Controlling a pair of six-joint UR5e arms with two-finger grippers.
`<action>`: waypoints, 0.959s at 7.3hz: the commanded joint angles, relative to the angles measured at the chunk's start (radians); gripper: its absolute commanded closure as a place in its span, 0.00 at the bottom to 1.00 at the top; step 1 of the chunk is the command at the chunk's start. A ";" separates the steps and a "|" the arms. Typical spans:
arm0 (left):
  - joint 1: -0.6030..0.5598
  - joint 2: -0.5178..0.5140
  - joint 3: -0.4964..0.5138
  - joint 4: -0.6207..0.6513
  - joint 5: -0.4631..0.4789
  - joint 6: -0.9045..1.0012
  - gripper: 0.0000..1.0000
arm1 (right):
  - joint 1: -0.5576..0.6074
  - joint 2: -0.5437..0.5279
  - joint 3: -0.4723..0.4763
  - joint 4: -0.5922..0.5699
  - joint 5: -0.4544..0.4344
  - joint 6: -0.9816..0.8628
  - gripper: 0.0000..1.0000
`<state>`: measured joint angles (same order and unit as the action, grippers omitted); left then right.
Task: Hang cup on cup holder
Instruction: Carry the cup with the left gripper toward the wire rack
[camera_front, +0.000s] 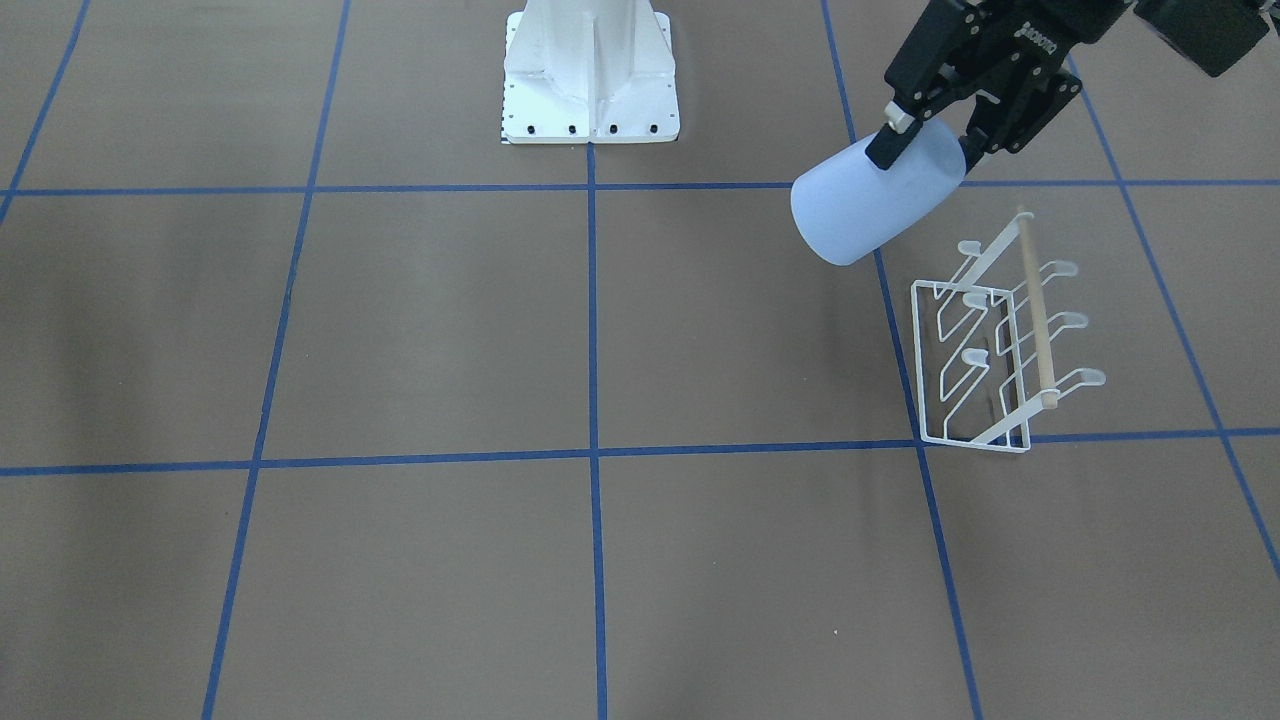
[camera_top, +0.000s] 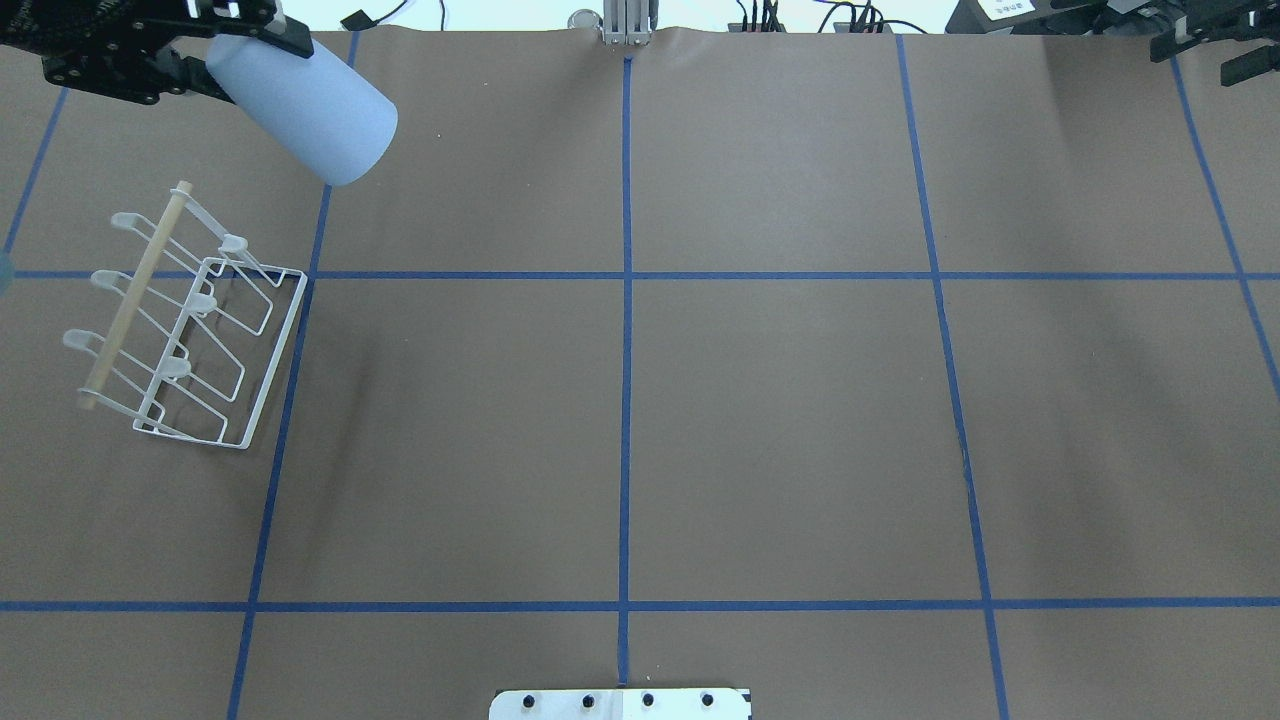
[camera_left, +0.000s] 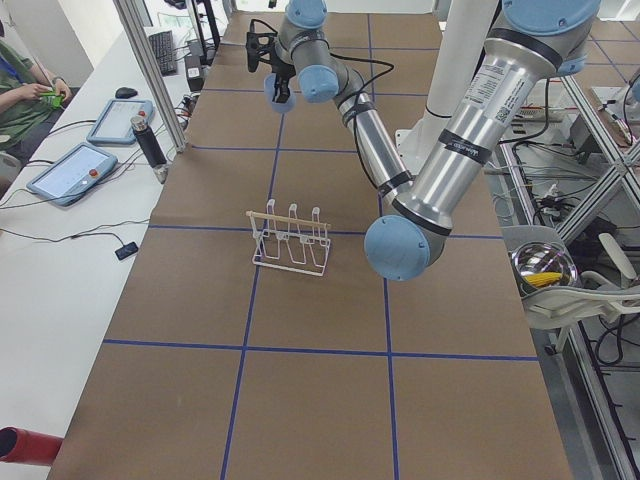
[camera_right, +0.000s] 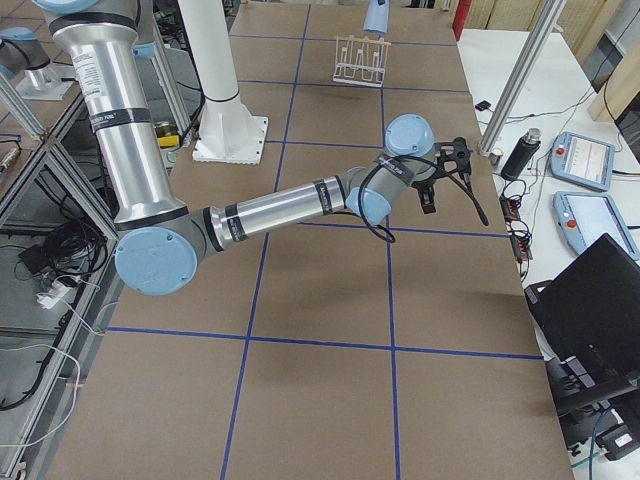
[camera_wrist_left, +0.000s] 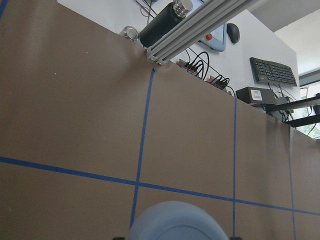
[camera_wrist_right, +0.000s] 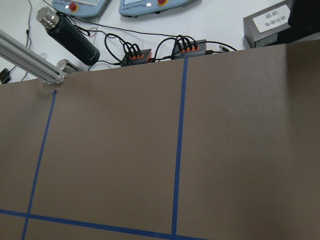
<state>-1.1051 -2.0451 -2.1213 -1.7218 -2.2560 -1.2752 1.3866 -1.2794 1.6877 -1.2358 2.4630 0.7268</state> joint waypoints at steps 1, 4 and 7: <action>-0.025 0.061 -0.022 0.109 0.006 0.192 1.00 | -0.032 -0.064 0.015 -0.071 -0.143 -0.187 0.00; -0.041 0.059 -0.006 0.293 0.125 0.419 1.00 | -0.023 -0.058 0.017 -0.363 -0.222 -0.456 0.00; -0.015 0.045 0.098 0.288 0.251 0.462 1.00 | -0.004 -0.028 0.015 -0.539 -0.279 -0.601 0.00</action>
<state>-1.1345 -1.9959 -2.0632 -1.4313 -2.0551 -0.8263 1.3779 -1.3157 1.7017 -1.7182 2.1961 0.1573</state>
